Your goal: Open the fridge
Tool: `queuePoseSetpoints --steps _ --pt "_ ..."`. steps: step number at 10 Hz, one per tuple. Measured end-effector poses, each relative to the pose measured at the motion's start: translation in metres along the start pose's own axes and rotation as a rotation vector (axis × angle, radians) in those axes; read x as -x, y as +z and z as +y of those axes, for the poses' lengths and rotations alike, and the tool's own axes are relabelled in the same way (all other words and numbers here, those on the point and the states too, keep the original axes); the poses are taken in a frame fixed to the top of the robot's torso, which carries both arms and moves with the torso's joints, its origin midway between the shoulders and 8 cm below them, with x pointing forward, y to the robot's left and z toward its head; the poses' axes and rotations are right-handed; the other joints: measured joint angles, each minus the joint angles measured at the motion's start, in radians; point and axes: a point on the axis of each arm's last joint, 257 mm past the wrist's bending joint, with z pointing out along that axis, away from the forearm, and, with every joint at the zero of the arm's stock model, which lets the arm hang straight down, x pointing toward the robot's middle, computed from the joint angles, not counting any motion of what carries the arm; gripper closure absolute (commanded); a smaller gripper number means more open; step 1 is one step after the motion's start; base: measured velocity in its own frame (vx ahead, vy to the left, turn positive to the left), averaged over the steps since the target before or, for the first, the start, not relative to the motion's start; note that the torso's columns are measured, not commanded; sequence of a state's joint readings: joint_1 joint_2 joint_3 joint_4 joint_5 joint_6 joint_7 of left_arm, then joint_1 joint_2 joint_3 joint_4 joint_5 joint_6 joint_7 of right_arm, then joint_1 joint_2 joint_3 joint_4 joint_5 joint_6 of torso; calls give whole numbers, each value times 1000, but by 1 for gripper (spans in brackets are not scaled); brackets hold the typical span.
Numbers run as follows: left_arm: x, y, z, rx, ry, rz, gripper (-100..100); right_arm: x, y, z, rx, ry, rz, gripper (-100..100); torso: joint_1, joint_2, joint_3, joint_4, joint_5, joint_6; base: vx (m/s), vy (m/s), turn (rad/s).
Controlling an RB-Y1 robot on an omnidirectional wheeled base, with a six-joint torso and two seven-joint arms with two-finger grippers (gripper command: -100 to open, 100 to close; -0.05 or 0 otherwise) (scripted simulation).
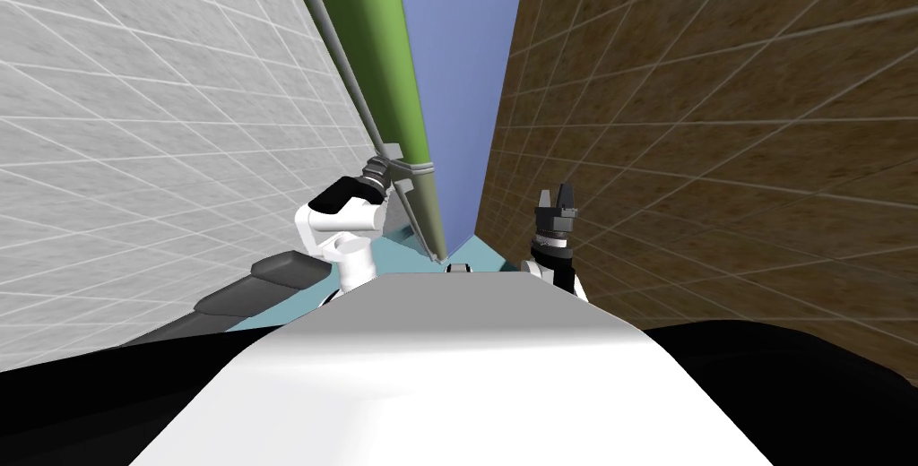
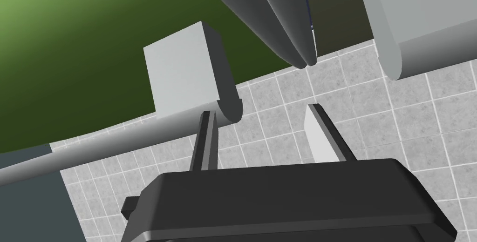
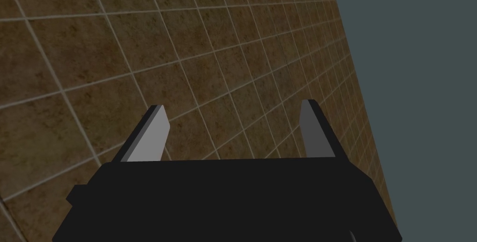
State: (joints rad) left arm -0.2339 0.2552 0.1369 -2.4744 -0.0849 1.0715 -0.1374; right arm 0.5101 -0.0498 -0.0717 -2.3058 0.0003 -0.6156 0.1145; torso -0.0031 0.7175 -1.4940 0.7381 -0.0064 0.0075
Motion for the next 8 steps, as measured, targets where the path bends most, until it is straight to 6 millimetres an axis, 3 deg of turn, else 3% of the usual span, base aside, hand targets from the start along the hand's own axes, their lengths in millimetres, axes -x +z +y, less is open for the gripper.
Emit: queuePoseSetpoints --steps 3,6,7,8 --pt "11 -12 -23 -28 21 -20 -100 0 0 0 0 0 0 0 0 5 5 -1 2 -3 18 -11 -11" --pt "13 -17 -30 -28 22 -20 -100 0 0 0 0 0 0 0 7 15 12 0 7 -7 67 14 -7" --pt "12 -18 -29 -25 22 -17 100 0 0 0 0 0 0 0 7 14 11 -1 7 -6 -57 -10 3" --pt "13 -17 -31 -35 22 -20 100 0 0 0 0 0 0 0 8 16 14 -4 9 -8 -41 -12 -9"
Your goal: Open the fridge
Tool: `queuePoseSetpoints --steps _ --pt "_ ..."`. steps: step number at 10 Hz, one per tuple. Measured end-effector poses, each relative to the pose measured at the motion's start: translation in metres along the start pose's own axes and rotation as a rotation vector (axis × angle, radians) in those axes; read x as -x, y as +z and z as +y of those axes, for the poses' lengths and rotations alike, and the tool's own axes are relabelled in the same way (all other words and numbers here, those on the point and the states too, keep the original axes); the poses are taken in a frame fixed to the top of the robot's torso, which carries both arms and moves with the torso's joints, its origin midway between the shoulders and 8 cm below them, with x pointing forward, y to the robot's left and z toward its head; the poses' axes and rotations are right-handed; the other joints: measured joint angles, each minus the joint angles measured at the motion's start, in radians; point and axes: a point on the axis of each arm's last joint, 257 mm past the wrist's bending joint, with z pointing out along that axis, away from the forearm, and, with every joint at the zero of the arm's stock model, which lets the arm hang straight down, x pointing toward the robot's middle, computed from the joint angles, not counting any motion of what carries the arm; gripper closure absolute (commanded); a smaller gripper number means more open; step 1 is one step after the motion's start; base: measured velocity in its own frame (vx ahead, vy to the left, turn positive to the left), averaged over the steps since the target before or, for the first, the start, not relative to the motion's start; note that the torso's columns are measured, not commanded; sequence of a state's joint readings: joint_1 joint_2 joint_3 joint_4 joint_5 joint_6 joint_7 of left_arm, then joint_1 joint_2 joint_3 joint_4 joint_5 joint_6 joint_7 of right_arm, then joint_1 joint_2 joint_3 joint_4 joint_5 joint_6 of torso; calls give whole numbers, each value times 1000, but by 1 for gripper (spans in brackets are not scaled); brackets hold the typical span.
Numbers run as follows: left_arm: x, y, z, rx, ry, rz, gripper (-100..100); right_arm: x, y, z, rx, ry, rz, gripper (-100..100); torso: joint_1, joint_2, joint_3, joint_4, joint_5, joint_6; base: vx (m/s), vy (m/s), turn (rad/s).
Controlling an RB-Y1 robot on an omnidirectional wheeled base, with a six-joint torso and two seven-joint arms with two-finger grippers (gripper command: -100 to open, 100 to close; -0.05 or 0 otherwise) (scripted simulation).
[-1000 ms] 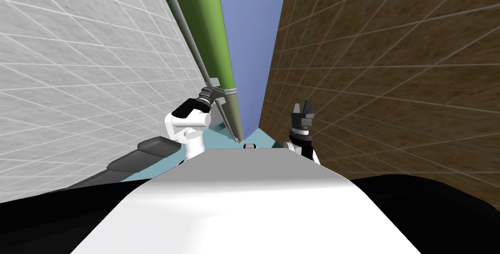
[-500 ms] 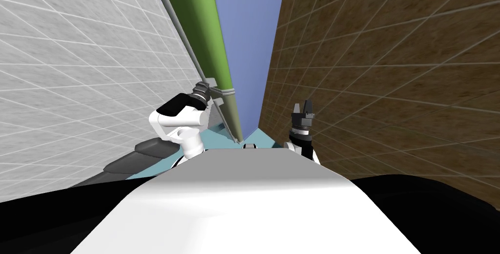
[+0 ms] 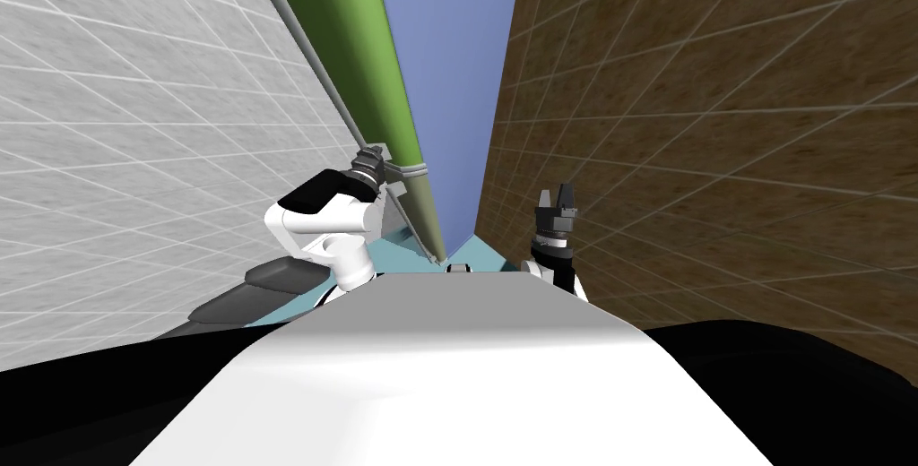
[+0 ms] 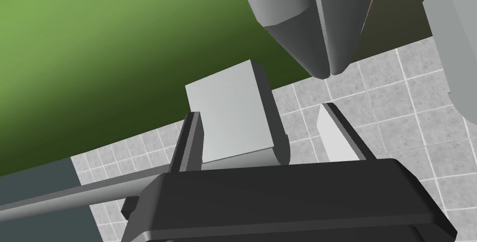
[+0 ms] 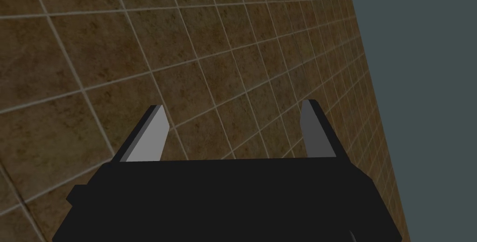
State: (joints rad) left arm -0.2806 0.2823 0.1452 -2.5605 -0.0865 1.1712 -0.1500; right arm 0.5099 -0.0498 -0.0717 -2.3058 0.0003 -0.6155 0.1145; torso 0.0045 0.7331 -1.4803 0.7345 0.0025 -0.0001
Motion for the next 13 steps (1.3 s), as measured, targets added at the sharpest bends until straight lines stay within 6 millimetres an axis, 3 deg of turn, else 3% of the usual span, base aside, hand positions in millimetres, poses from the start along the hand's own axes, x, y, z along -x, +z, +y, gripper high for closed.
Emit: queuePoseSetpoints --steps 3,5,7,13 --pt "-11 -3 -6 -18 -6 30 100 0 0 0 0 0 0 0 9 2 2 4 2 -2 -80 213 -60" --pt "-29 -4 -9 -20 -16 85 100 0 0 0 0 -1 1 0 15 -6 -6 5 1 -3 -109 319 -71" --pt "-38 -7 -15 -31 -20 113 100 0 0 0 0 -1 0 0 5 -8 -8 4 -2 -2 -89 297 -66" --pt "-67 -16 -28 -63 -35 206 100 0 0 0 0 -1 0 0 5 -11 -10 4 -2 -1 -99 281 -46"
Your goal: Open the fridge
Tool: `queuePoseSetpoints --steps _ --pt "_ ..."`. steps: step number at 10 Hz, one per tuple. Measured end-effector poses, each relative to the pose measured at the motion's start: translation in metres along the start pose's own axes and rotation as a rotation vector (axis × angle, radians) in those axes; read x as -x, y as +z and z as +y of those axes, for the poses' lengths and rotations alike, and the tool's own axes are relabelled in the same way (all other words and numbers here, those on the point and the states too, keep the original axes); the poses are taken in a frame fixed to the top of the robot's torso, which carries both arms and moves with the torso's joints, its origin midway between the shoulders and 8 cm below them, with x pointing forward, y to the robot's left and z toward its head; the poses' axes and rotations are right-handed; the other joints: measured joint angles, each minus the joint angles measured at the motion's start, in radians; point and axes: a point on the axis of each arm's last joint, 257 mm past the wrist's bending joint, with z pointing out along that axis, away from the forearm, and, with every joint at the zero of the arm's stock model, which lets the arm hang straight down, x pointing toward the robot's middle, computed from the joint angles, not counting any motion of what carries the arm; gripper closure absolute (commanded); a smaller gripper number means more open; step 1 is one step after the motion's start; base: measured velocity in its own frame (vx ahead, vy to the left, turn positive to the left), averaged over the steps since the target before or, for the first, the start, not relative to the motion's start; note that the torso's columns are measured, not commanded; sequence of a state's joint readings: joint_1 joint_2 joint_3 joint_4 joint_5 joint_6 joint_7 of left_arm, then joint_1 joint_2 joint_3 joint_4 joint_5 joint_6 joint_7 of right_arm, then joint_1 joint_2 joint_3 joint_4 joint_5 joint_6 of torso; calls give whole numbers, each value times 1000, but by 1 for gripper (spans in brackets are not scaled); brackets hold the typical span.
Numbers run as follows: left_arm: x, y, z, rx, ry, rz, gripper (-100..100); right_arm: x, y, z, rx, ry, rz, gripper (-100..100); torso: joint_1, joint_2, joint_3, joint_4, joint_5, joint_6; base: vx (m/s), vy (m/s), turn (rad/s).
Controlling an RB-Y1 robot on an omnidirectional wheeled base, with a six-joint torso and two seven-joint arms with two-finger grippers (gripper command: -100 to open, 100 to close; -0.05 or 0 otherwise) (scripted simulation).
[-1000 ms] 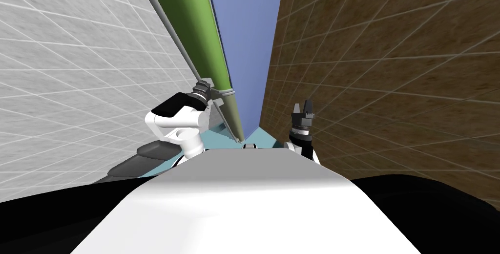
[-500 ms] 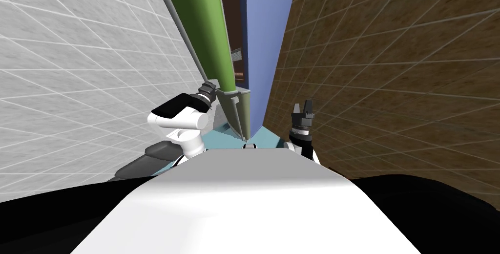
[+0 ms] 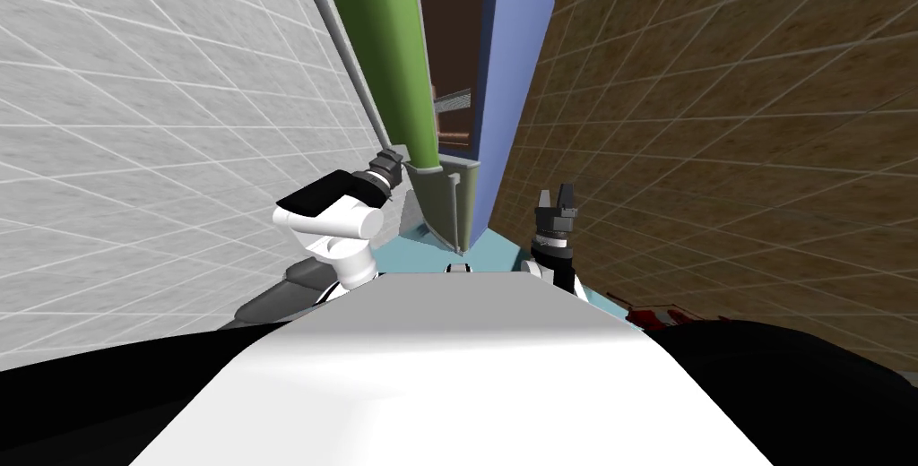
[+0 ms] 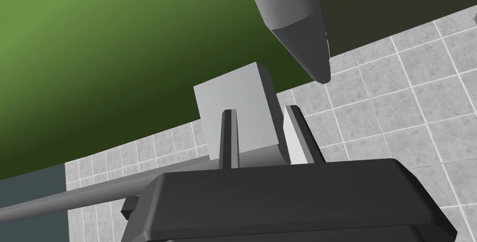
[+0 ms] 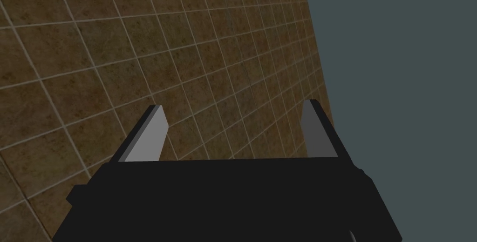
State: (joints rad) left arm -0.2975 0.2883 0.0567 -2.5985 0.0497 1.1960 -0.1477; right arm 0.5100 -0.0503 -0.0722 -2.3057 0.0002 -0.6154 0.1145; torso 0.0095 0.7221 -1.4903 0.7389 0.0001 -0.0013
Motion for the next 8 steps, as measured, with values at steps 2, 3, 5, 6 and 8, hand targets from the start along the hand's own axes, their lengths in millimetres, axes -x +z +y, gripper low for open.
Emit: queuePoseSetpoints --steps 2,3,5,6,8 --pt "-14 -3 -5 -14 -5 43 100 0 0 0 0 0 0 0 4 -1 -1 -1 1 1 -115 330 -74" --pt "-17 -3 -8 -24 -5 51 100 0 0 0 0 0 0 0 -3 1 1 -2 1 1 -119 269 -44" --pt "-22 -4 -15 -38 -6 68 100 0 0 0 0 0 0 0 -14 4 5 -4 -1 1 -46 183 -49" --pt "-28 -5 -15 -42 -9 86 100 0 0 0 0 0 0 0 -5 5 6 -4 0 1 -35 387 -142" --pt "-43 -6 -18 -48 -17 131 100 0 0 0 0 0 0 0 3 0 1 -3 3 0 -36 333 -58"
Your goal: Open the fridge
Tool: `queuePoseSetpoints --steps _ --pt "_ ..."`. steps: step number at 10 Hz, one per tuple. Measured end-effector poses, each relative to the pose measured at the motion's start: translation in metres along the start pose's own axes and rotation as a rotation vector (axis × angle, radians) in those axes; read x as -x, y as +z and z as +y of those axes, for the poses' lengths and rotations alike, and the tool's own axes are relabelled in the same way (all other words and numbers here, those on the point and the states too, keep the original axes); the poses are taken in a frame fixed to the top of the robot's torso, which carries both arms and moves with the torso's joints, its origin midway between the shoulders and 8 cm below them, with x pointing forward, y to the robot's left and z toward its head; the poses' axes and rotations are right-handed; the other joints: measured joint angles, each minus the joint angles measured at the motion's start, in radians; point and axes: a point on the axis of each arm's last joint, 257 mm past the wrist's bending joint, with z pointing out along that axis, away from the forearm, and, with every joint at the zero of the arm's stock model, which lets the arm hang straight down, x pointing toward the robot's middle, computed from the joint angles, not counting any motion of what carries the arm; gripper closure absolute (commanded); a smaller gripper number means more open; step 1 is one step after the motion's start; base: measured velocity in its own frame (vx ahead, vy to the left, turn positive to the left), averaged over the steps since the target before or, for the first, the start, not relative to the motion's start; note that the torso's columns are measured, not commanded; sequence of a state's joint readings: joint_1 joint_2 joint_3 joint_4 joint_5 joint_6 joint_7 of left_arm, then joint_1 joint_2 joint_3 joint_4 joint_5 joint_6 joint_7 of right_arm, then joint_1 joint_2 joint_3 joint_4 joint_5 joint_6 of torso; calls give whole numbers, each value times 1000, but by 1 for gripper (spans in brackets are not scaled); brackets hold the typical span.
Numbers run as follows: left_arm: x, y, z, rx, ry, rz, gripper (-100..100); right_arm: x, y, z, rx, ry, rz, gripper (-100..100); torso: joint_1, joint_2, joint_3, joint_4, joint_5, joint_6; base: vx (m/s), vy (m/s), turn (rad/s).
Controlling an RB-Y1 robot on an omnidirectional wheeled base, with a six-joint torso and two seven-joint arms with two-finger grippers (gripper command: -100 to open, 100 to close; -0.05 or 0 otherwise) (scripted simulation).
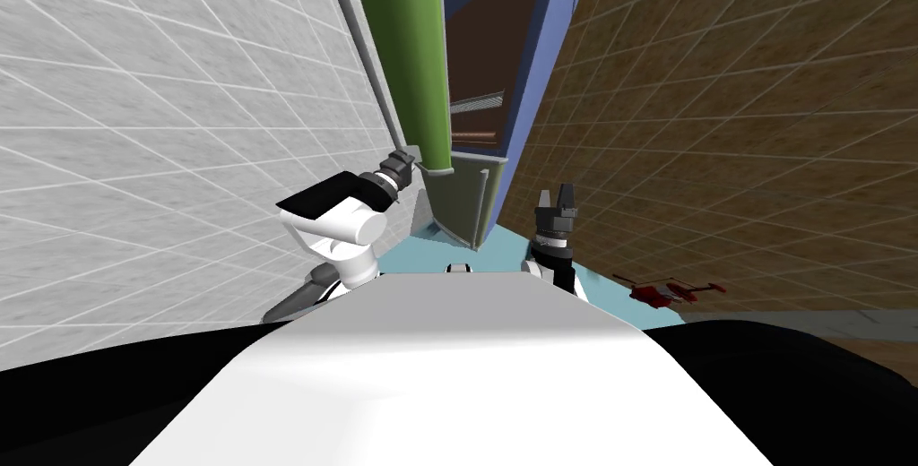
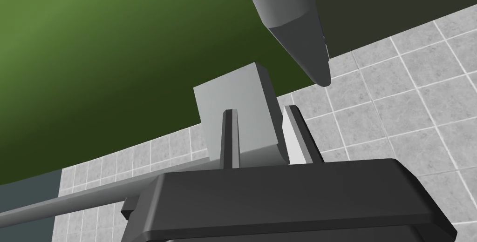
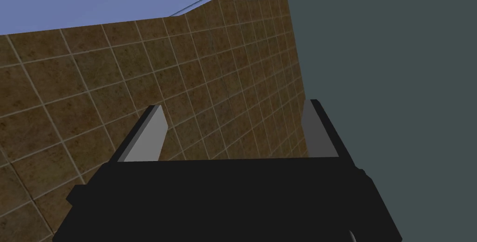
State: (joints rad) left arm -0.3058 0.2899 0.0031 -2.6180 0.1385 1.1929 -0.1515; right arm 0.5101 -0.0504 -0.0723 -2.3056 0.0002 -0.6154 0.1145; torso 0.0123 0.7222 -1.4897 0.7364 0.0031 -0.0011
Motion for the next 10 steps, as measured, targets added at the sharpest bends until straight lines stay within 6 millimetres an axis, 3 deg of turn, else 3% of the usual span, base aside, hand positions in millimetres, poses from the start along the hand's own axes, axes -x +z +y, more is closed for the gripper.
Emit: queuePoseSetpoints --steps 5,10 --pt "-25 0 -10 -27 -11 75 100 0 0 0 0 0 0 0 -13 -6 -4 -2 -5 2 -35 299 -71" --pt "-48 -1 -18 -55 -22 143 100 0 0 0 0 0 0 0 -3 -6 -5 -1 -2 3 -26 305 -72"
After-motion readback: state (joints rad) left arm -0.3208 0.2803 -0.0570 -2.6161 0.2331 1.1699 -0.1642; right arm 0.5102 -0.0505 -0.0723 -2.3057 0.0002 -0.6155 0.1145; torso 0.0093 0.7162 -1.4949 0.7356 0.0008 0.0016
